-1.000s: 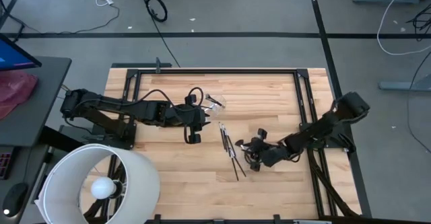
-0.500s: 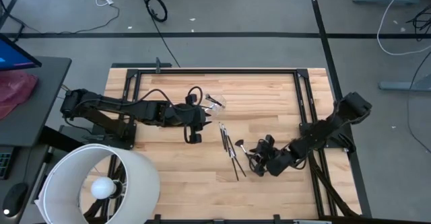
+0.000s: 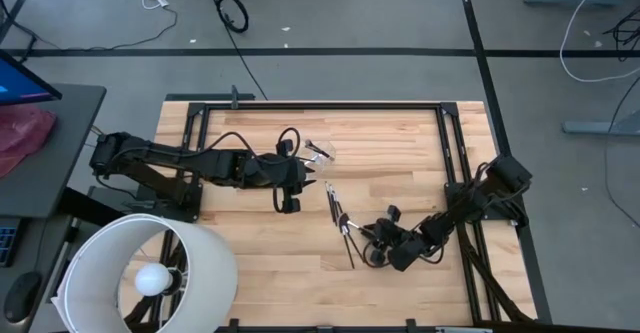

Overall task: Put items in baskets/containers
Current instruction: Put the black highlighter brush into the transparent organizer

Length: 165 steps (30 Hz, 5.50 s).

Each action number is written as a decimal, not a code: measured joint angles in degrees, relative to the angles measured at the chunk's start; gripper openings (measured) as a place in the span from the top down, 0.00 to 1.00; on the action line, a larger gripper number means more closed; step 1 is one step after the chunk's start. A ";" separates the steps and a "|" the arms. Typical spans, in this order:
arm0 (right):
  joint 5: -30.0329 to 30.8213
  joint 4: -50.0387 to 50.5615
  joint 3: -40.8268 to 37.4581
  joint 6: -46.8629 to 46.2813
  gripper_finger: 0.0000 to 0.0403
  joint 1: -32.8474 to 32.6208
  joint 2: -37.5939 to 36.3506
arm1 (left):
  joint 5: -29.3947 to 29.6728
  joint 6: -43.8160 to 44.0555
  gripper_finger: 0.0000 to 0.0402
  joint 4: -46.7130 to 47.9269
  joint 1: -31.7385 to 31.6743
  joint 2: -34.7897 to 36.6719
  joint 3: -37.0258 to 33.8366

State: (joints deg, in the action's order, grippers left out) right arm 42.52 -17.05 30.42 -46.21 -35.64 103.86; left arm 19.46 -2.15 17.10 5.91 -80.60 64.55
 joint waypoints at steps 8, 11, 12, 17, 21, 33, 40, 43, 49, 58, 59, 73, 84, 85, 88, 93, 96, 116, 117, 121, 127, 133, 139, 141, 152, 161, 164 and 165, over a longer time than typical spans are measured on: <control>0.78 -0.23 -0.45 4.67 0.89 0.93 1.64 | 0.00 -0.01 0.71 -0.02 0.00 0.00 0.00; 0.17 -3.65 -1.69 7.42 0.96 1.33 1.66 | 0.00 -0.02 0.71 -1.44 -0.08 0.00 0.00; -0.05 -4.55 -2.03 7.97 0.96 1.44 1.66 | -0.01 0.00 0.71 -2.37 -0.20 0.00 0.00; 0.07 -7.76 -2.88 11.50 0.96 1.49 1.82 | 0.00 0.04 0.71 -5.07 -0.46 0.02 0.00; -0.16 -10.99 -3.10 16.74 0.96 2.02 1.27 | -0.24 4.42 0.71 -5.14 -0.93 -0.20 0.00; -0.74 -14.18 -3.07 21.89 0.96 6.48 0.39 | -14.09 -0.11 0.71 -6.33 -0.37 -14.79 -1.24; -6.69 -23.99 -3.04 22.86 0.96 10.73 0.37 | -12.59 -8.15 0.71 -15.84 -0.18 -22.14 -1.16; -9.74 -28.24 -3.00 22.86 0.96 12.79 0.29 | -12.65 -8.74 0.71 -16.52 -0.15 -22.99 -1.16; -14.31 -29.18 -2.91 22.77 0.96 16.47 0.24 | -13.28 -9.30 0.68 -17.63 -0.15 -22.98 -1.16; -15.60 -31.12 -2.87 22.95 0.96 18.25 0.19 | -14.79 -9.53 0.50 -17.82 -0.20 -26.19 -1.16; -15.60 -31.33 -2.86 22.95 0.96 18.27 0.19 | -14.51 -9.53 0.49 -17.74 -0.22 -26.45 -1.16; -16.69 -35.39 -2.84 24.69 0.96 17.94 0.15 | -11.15 -9.64 0.57 -17.05 -0.48 -26.45 -1.20; -16.46 -36.64 -2.84 24.74 0.96 17.96 0.11 | -11.37 -9.62 0.79 -16.51 -0.46 -26.45 -1.20; -16.43 -36.64 -2.84 24.75 0.96 17.97 0.11 | -11.39 -9.62 0.81 -16.48 -0.46 -26.45 -1.20; -16.62 -36.57 -2.84 25.75 0.96 17.97 0.10 | -11.72 -9.88 0.87 -16.30 -0.44 -26.45 -1.20; -16.55 -36.55 -2.84 27.82 0.91 17.94 0.09 | -11.94 -9.97 0.91 -16.18 -0.37 -26.45 -1.20; -16.02 -36.53 -2.84 27.69 0.84 17.99 0.09 | -12.17 -9.38 0.91 -16.36 -0.43 -26.45 -1.20; -11.52 -26.70 -2.80 27.49 0.48 17.94 0.09 | 3.49 -12.61 0.91 21.76 -0.62 -25.03 14.84; -11.52 -26.90 -2.78 27.21 0.47 17.92 0.06 | 5.06 -13.15 0.91 24.55 -0.63 -25.03 17.00; -11.54 -26.89 -2.78 27.20 0.45 17.90 0.09 | 11.35 -15.73 0.91 34.77 -0.71 -25.00 26.59; -12.15 -26.56 -2.78 25.11 0.44 17.90 0.06 | 12.93 -16.70 0.91 52.70 -3.71 -24.92 37.45; -12.13 -26.55 -2.78 24.80 0.45 17.90 0.08 | 6.68 -16.99 0.91 58.99 -9.95 -25.42 38.21; -12.14 -26.37 -2.80 24.80 0.45 17.92 0.09 | 3.12 -18.04 0.92 59.35 -12.80 -28.07 38.16; -12.14 -26.35 -2.80 24.80 0.45 17.92 0.09 | 2.70 -18.31 0.92 59.57 -12.87 -29.23 38.16; -12.14 -26.08 -2.82 24.19 0.45 17.92 0.09 | 1.70 -19.71 0.89 58.62 -12.87 -35.52 38.12; -12.14 -26.01 -2.82 24.19 0.45 17.92 0.09 | 4.00 -21.03 0.75 57.92 -12.85 -39.13 38.12; -12.13 -26.00 -2.82 24.19 0.45 17.92 0.09 | 4.80 -20.48 0.71 57.75 -12.59 -39.12 38.12; -12.15 -26.06 -2.82 24.19 0.45 17.92 0.09 | 5.69 -19.50 0.69 57.79 -12.39 -39.00 38.12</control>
State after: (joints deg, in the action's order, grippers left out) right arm 30.37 -43.11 27.59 -22.02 -17.72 103.94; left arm 25.15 -21.65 74.90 -6.48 -119.59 102.67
